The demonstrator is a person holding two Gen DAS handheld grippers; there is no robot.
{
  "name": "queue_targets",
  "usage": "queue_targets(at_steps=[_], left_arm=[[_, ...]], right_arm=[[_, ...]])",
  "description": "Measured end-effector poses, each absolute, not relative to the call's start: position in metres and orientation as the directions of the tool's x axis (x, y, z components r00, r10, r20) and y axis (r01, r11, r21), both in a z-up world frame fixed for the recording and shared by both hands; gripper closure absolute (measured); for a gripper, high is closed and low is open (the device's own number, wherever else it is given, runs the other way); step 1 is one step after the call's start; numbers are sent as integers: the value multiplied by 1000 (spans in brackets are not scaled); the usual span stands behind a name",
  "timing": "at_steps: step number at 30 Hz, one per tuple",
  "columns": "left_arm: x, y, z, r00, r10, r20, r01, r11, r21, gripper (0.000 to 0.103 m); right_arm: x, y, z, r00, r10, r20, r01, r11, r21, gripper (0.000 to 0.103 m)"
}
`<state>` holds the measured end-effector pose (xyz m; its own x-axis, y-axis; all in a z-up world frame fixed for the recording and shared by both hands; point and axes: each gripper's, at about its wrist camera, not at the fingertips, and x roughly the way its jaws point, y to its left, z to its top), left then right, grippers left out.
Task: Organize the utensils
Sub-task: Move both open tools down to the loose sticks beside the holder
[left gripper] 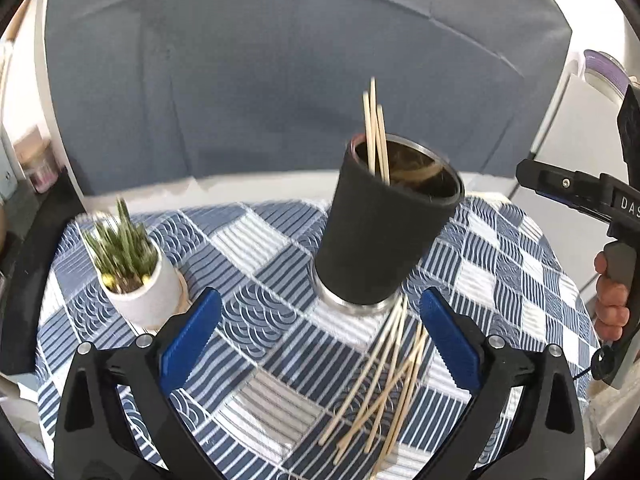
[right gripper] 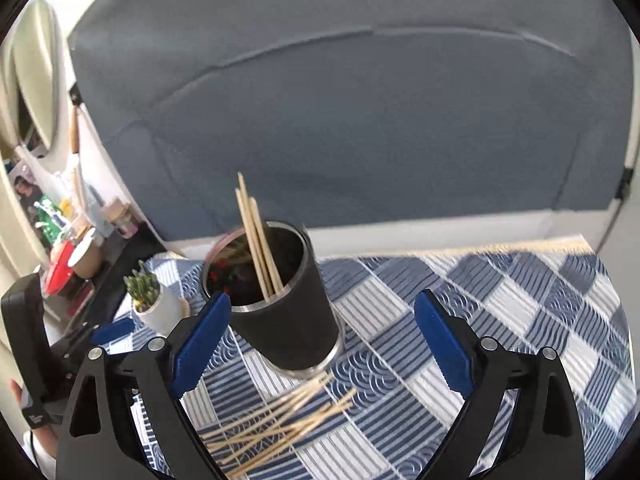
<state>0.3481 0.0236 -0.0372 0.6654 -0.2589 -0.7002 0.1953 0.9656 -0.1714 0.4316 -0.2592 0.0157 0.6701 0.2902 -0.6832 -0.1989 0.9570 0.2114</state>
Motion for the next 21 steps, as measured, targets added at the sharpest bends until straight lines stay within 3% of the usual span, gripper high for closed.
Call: queue_targets(at_steps=[13,21], left_arm=[[352,19,-90,454,-357,-816,397,901,-173,6],[357,6,-125,403,-334,-852,534,842,-77,6]], right_arm=[[391,-259,-58,535,104,-838,27,990,140,13],[363,-238,-118,447,9,-895,140,987,80,13]])
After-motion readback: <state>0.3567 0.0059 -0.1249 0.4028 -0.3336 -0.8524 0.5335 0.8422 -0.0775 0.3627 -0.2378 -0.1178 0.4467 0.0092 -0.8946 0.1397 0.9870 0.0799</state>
